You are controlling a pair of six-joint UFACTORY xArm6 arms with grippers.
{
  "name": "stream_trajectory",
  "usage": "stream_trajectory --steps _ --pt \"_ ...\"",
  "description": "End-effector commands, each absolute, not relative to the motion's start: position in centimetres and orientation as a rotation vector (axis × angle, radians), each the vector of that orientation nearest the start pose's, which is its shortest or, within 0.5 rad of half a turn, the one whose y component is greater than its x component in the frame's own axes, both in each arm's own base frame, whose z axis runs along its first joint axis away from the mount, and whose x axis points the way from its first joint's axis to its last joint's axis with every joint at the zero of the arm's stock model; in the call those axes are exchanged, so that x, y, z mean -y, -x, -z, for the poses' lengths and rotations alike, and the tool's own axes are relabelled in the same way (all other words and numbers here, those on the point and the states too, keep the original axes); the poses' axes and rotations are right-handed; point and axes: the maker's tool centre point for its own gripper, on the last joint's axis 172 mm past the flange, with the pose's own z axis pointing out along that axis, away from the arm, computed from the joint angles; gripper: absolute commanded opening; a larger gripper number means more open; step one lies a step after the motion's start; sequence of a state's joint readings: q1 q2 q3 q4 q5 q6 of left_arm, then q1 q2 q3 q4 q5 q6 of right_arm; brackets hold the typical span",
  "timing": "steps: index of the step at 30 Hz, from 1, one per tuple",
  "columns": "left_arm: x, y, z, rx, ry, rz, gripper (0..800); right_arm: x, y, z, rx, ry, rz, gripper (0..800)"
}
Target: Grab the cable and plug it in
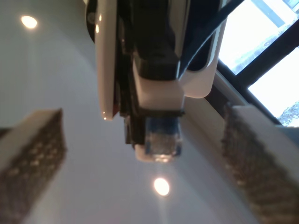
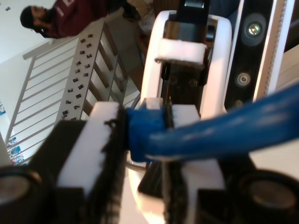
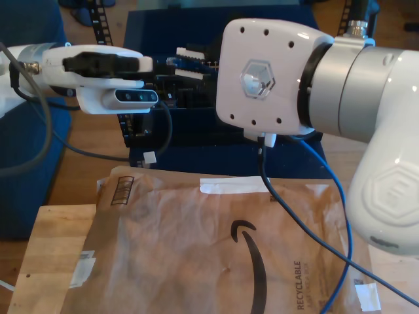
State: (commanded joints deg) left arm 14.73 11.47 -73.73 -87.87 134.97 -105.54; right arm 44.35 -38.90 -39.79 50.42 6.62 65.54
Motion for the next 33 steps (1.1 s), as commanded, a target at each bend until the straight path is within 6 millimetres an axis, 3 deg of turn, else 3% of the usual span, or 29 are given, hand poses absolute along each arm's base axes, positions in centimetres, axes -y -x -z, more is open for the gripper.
stream_trajectory --steps 2,6,8,11,14,16,21,25,29,33 --pt "15.1 -37.9 -50.0 -1.296 -1.067 2.196 795 -31.8 -37.5 -50.3 -1.027 1.535 0.161 10" --pt "12.1 -40.8 -50.4 -1.392 -1.016 2.006 798 -31.9 -38.4 -48.6 -1.062 1.551 0.160 9" --pt "9.8 -41.6 -49.1 -1.503 -1.039 1.884 798 -30.9 -39.9 -47.4 -1.099 1.555 0.191 9" --pt "7.3 -41.4 -45.5 -1.712 -1.108 1.745 798 -27.1 -43.3 -45.5 -1.196 1.530 0.262 3" --pt "5.0 -39.1 -41.7 -1.851 -1.216 1.654 798 -23.6 -45.8 -44.0 -1.251 1.518 0.372 3" --pt "3.5 -37.7 -39.8 -1.841 -1.302 1.589 798 -22.5 -46.6 -43.1 -1.239 1.527 0.475 3" --pt "-3.2 -34.3 -36.5 -2.013 -1.221 1.502 798 -20.2 -47.0 -40.7 -1.238 1.526 0.614 3" --pt "-6.6 -29.2 -34.1 -2.079 -1.331 1.418 799 -17.9 -47.2 -40.0 -1.233 1.488 0.736 2" --pt "-8.7 -23.8 -30.9 -2.183 -1.384 1.444 799 -16.7 -47.0 -39.1 -1.238 1.477 0.789 2" --pt "-10.6 -19.4 -27.4 -2.168 -1.417 1.361 799 -14.5 -47.1 -38.6 -1.225 1.450 0.919 2"
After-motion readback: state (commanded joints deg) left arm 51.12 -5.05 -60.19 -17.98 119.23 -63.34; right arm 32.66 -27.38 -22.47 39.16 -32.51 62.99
